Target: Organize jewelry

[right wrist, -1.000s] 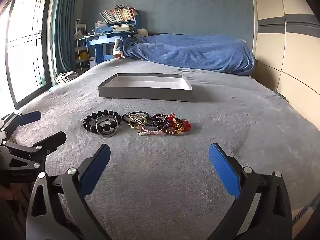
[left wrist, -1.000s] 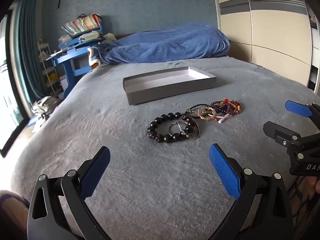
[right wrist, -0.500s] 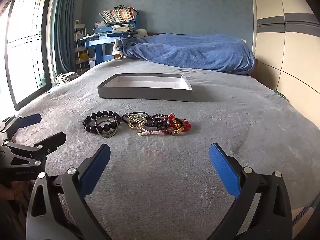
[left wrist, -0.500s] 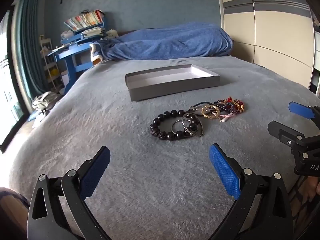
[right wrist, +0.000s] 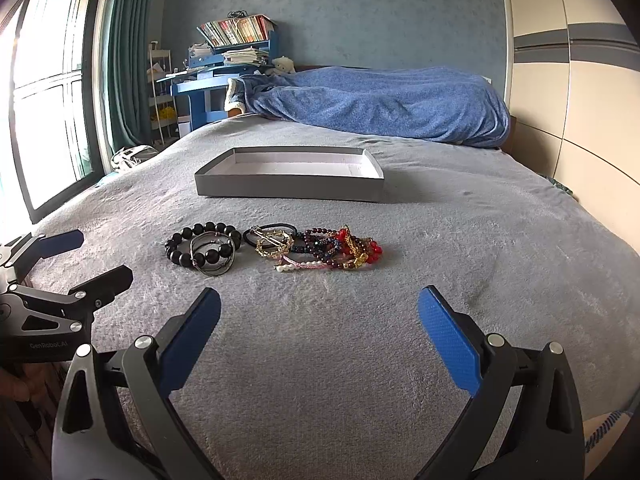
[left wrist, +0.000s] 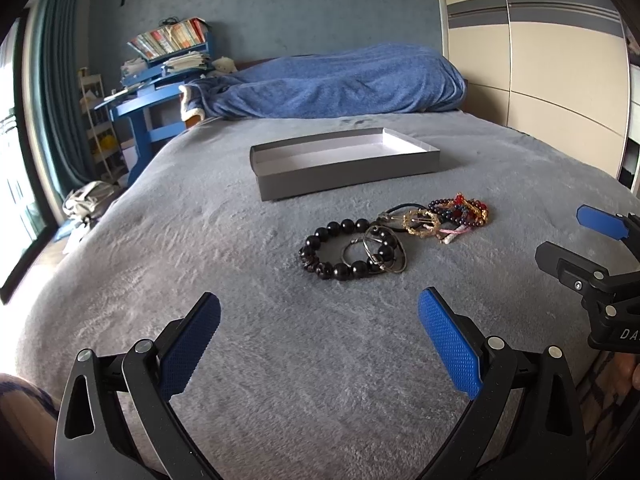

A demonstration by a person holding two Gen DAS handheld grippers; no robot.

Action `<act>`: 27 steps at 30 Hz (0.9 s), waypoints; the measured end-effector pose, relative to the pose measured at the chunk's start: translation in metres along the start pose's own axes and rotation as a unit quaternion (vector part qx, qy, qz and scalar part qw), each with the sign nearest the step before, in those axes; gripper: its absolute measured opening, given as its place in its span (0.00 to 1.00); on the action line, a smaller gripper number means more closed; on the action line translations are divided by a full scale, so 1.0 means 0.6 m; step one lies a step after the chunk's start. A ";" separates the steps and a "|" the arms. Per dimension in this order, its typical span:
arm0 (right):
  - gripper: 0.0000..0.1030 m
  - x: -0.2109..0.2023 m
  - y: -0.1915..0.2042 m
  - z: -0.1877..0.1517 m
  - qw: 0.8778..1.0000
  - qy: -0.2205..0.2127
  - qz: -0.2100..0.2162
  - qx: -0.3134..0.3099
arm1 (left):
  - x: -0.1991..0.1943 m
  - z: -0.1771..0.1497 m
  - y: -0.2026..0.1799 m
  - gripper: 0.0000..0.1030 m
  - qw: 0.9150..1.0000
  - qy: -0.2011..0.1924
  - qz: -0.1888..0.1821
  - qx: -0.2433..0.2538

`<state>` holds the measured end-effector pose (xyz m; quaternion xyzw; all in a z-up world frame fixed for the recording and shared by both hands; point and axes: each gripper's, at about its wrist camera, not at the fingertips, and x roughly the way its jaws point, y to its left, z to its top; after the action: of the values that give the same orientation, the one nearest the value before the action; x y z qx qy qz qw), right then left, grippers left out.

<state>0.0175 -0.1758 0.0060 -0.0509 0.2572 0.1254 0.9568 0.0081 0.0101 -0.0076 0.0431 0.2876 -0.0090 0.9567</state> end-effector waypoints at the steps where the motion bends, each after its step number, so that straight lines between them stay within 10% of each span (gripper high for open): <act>1: 0.95 0.001 0.000 0.000 1.000 0.000 0.000 0.000 | 0.001 0.000 -0.001 0.95 1.000 0.001 0.000 0.000; 27: 0.95 0.000 -0.002 0.001 1.000 0.001 0.002 0.002 | 0.000 0.004 -0.008 0.95 1.000 -0.005 0.001 0.008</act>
<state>0.0183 -0.1767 0.0065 -0.0484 0.2582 0.1262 0.9566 0.0094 0.0050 -0.0058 0.0511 0.2827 -0.0104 0.9578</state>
